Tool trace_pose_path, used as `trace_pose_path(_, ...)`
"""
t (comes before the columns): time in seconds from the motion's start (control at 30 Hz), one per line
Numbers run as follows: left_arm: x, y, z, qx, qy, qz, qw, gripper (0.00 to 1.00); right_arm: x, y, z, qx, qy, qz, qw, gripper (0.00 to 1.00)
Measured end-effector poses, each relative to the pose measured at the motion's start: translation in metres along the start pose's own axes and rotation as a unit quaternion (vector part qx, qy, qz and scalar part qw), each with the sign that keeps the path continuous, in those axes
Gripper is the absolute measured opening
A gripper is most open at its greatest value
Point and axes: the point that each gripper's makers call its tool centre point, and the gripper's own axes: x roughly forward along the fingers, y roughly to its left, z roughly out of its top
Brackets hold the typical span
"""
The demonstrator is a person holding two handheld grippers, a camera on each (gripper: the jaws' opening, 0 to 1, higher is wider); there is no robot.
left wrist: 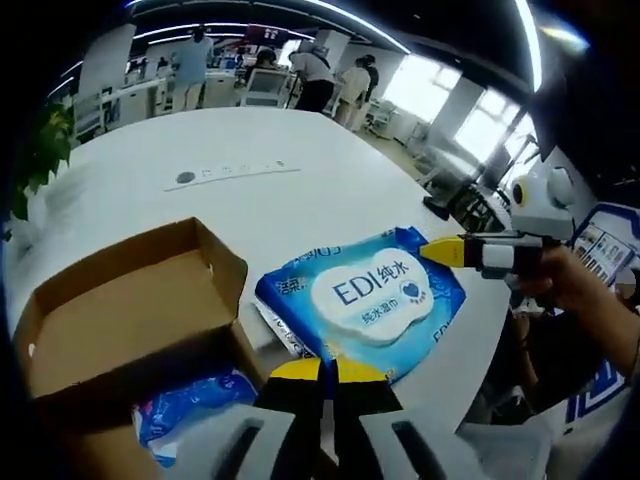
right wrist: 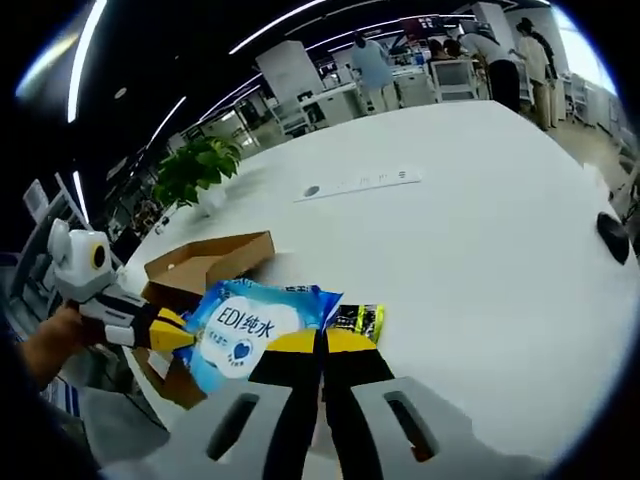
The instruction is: Operate the shoe box by opening the lid, removing the specified soft item, and placing it in the target area until the item is outside and the box remains undamaged.
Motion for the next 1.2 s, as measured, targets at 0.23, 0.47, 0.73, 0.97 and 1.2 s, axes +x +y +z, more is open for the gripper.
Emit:
trace_pose_path(0.23,0.018,0.005,-0.005,0.022,0.033,0.004,0.9992,0.0,0.014,-0.013,-0.011,0.001,0.011,-0.011,0.9999,0.0)
trace_pose_path(0.47,0.03,0.006,-0.005,0.058,0.059,0.013,0.9965,0.0,0.027,-0.026,-0.015,0.002,0.018,-0.015,0.9997,0.0)
trace_pose_path(0.73,0.033,0.008,-0.004,0.107,0.084,0.031,0.9903,0.01,0.039,-0.03,-0.021,-0.003,0.022,-0.021,0.9995,0.0)
trace_pose_path(0.97,0.038,0.013,-0.006,0.132,0.096,0.042,0.9857,0.01,0.048,-0.031,-0.025,-0.011,0.022,-0.024,0.9994,0.0)
trace_pose_path(1.2,0.045,0.016,-0.011,0.184,0.119,0.055,0.9742,0.01,0.053,-0.034,-0.025,-0.005,0.015,-0.03,0.9994,0.0)
